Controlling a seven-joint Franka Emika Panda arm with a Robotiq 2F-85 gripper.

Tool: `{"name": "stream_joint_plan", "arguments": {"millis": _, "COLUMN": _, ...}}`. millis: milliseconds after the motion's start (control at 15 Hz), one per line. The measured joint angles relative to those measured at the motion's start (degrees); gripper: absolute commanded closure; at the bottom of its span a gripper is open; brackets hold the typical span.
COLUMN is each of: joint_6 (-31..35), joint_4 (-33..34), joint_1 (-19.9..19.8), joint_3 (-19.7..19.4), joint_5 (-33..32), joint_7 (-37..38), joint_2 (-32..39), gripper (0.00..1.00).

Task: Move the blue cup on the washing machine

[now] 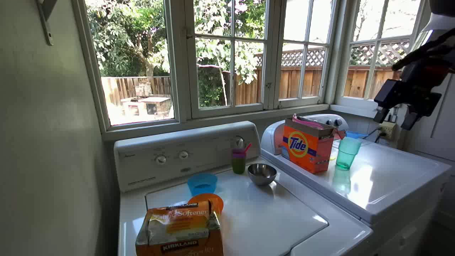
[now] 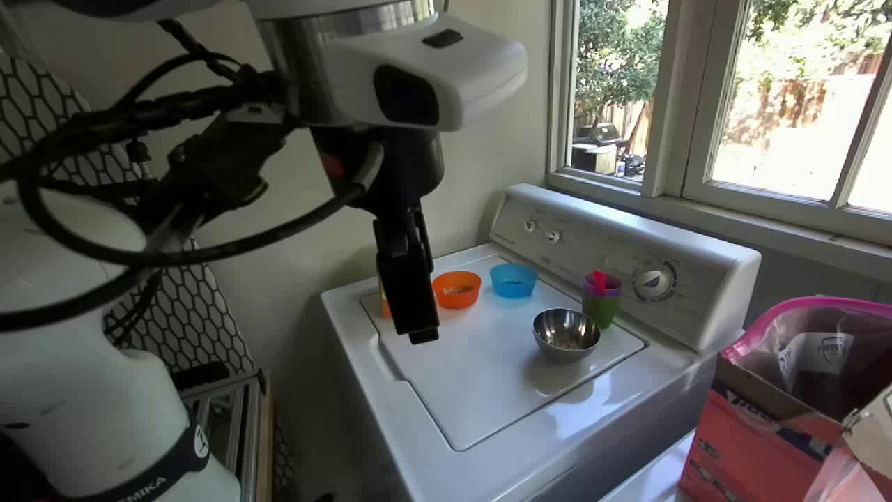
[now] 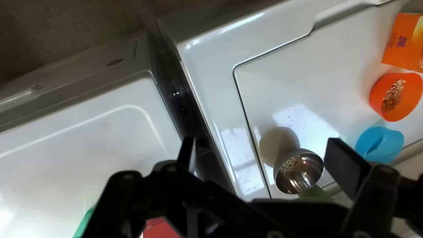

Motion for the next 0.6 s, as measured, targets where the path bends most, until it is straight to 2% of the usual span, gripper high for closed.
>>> {"name": "stream_joint_plan", "arguments": {"millis": 600, "joint_6": 0.5, "joint_4": 0.0, "joint_1": -0.2, "joint_3": 0.3, "joint_5": -0.2, "joint_7": 0.1, "joint_2": 0.1, "gripper": 0.00}}
